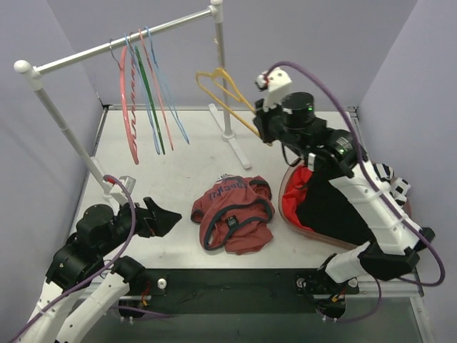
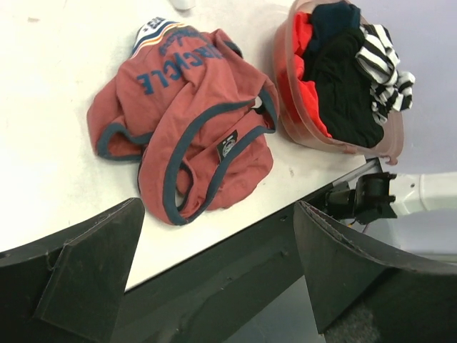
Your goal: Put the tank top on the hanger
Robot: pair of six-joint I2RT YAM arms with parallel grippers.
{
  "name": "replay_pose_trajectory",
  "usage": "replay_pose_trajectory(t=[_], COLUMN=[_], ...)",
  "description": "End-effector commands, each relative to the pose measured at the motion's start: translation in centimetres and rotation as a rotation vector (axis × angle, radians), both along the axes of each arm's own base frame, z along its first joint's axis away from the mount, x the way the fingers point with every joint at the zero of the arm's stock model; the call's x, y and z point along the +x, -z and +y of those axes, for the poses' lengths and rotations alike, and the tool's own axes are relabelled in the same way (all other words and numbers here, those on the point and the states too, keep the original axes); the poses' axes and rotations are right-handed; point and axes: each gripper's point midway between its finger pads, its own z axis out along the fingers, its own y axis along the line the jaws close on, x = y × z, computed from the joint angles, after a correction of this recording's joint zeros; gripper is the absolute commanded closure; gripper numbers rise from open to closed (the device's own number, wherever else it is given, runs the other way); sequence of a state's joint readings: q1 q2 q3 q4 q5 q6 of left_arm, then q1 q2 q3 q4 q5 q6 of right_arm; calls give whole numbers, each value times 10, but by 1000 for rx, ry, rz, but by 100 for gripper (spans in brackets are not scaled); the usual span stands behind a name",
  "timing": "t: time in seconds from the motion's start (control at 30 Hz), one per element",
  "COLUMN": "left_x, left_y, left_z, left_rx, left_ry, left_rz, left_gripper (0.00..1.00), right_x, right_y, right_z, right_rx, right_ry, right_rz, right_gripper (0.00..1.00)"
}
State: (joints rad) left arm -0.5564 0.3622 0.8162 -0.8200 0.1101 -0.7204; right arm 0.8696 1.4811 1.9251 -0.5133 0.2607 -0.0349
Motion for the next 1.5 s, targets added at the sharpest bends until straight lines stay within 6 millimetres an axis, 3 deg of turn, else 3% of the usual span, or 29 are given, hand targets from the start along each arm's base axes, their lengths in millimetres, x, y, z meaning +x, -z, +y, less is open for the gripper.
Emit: replay_pose_trajectory(t=[0.0, 0.07, 0.13, 0.23, 0.3, 0.47, 0.67, 0.83, 1.0, 1.23, 1.33, 1.47], left_x=[8, 9, 14, 17, 17, 15, 3, -20, -37, -34, -34, -33], left_y=[-32, -34, -33, -33, -39, -52, -59, -64, -49, -43, -39, -25], left_z=[-14, -19, -25, -40, -51, -69, -83, -91, -96, -104, -110, -116], left_rx=[26, 47, 60, 60, 43, 39, 57, -12, -95, -131, -163, -188], left_ry=[126, 168, 202, 288, 348, 478, 649, 789, 879, 919, 952, 971], left_rz=[-222, -267, -305, -356, -393, -520, -651, -684, -608, -566, -506, -395], left_gripper=[3, 3, 3, 3, 3, 3, 3, 3, 3, 3, 6, 18], right_x=[-37, -43, -72, -115, -132, -180, -222, -235, -243, -245, -244, -241], right_y=[15, 30, 45, 59, 70, 86, 104, 110, 115, 117, 117, 117], right_z=[-60, -92, -113, -127, -139, -125, -107, -105, -102, -100, -100, -100], right_rx=[164, 192, 203, 224, 253, 340, 372, 348, 362, 370, 370, 370], right_ry=[-97, -67, -127, -202, -183, -373, -614, -689, -736, -758, -763, -759], right_rz=[168, 207, 227, 239, 249, 286, 341, 328, 348, 368, 365, 368], right_gripper=[100, 100, 100, 100, 100, 100, 100, 100, 100, 100, 100, 100])
